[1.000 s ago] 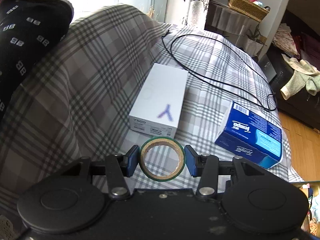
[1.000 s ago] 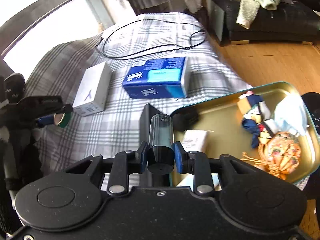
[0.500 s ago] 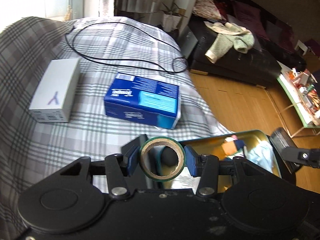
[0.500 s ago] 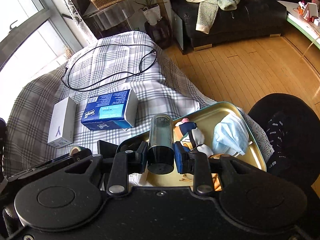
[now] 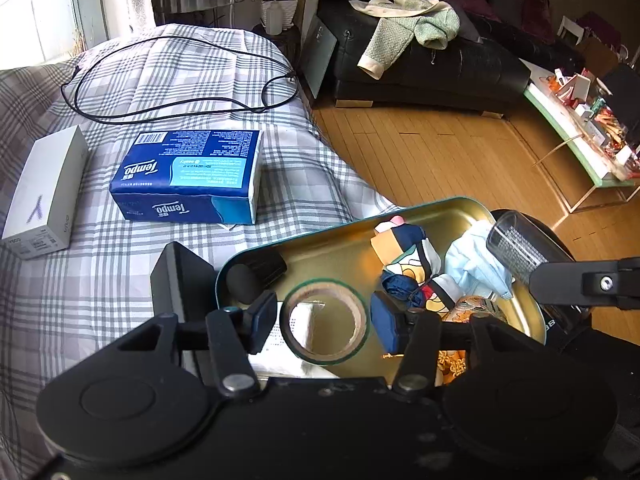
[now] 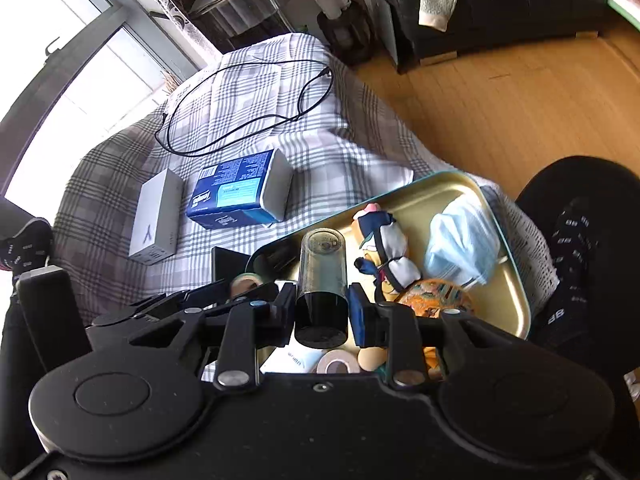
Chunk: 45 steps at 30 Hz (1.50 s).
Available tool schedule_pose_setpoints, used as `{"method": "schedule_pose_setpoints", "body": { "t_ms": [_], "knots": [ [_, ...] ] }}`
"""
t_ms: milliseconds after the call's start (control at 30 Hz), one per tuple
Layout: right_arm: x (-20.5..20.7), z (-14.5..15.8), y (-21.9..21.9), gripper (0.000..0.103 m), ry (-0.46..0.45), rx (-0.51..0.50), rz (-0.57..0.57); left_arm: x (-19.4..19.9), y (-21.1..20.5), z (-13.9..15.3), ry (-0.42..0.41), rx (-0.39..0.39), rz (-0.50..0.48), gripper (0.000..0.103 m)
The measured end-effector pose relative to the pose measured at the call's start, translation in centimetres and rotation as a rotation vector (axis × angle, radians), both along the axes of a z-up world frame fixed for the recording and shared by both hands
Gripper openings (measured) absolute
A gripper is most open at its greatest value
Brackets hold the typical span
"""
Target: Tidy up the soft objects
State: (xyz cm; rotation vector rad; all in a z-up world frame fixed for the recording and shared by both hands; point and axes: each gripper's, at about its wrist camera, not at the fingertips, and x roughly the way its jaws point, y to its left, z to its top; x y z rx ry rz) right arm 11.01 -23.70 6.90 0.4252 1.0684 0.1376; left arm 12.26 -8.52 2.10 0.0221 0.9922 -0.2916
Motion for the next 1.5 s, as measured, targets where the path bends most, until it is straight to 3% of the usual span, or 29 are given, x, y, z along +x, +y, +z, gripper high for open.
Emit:
{"method": "schedule_pose_setpoints", "body": {
  "t_ms": [100, 200, 333, 467, 733, 1267, 1500],
  "knots": [
    [-0.5, -0.1, -0.1, 0.029, -0.001, 0.002, 0.008, 0.0, -0.2, 0.1, -0.032, 0.047, 0.023, 0.077],
    [-0.7, -0.2, 0.0, 0.029, 0.000, 0.008, 0.015, 0.3, 0.3, 0.2, -0.036, 0.069, 0.064, 0.079],
    [-0.5, -0.2, 0.6, 0.030, -0.002, 0.008, 0.013, 0.4, 1.7, 0.5, -0.012, 0.042, 0.113, 0.087],
    [0.0, 0.1, 1.6, 0.033, -0.034, -0.042, 0.007, -0.2, 2.4, 0.9, -0.022, 0.058, 0.140, 0.092],
    [1.7, -0.1, 2.9, 0.035, -0.032, -0.083, -0.030, -1.3, 3.4, 1.2, -0.013, 0.046, 0.150, 0.096],
    [1.2, -1.9, 5.7, 0.036, 0.010, -0.405, 0.036, -2.6, 5.1, 0.8, 0.012, 0.051, 0.202, 0.102],
    [0.2, -2.6, 6.2, 0.040, 0.008, -0.436, 0.023, -3.4, 6.1, 1.3, -0.004, 0.052, 0.228, 0.102]
  ]
}}
